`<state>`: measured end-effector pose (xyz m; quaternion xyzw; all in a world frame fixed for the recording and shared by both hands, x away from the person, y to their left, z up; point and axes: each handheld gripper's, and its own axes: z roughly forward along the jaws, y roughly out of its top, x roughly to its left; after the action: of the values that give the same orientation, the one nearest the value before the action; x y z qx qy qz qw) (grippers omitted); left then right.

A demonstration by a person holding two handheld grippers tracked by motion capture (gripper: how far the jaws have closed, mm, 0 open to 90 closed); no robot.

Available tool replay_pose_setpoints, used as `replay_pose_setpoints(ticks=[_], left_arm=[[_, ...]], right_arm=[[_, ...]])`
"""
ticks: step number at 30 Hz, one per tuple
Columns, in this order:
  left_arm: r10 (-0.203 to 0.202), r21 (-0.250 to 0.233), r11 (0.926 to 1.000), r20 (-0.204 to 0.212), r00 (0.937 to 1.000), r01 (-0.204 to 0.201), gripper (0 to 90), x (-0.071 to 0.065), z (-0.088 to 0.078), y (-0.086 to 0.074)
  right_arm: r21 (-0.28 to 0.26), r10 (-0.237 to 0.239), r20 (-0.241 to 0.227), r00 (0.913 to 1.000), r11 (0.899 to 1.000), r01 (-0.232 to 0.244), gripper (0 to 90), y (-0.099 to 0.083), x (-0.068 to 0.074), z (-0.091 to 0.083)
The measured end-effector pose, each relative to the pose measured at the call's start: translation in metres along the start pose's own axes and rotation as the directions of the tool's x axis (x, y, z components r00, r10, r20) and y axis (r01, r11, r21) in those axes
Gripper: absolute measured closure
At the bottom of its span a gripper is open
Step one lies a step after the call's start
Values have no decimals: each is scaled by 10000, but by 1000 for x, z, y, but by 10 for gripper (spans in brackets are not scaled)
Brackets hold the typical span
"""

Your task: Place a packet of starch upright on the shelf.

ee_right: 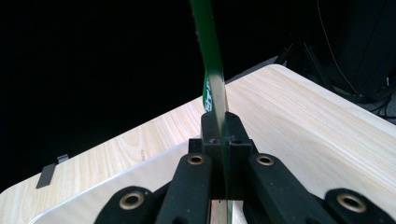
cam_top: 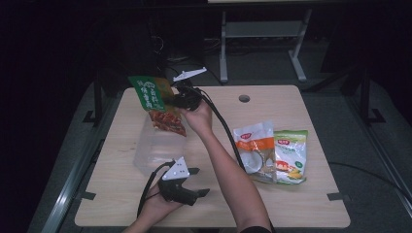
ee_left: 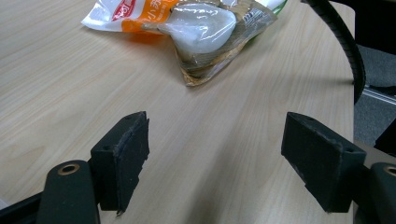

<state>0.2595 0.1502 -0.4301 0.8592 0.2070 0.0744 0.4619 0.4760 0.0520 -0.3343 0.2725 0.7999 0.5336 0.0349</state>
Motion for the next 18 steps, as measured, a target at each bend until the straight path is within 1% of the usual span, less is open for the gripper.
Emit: replay_pose_setpoints(ticks=[4,7,11,12,18], left_arm=[[-69,-44,10000,13,10000,69,231,0,0,0],[-65,-26,10000,15,10000,65,231,0,0,0],[-1,-5,10000,-2,10000,1,231,0,1,0],[-6,-4,10000,-3,10000,6,231,0,1,0],[-45,-31,10000,-25,10000,45,231,1,0,0]], right_arm=[[15,70,91,9999,10000,-70,897,-6,-4,3],[-12,211,98,9997,9998,-211,897,-10,-7,5],[142,209,173,9996,9997,-212,896,-16,-9,9],[100,210,193,9996,9997,-212,895,-18,-10,9],[82,365,210,9991,9993,-366,891,-25,-15,9]])
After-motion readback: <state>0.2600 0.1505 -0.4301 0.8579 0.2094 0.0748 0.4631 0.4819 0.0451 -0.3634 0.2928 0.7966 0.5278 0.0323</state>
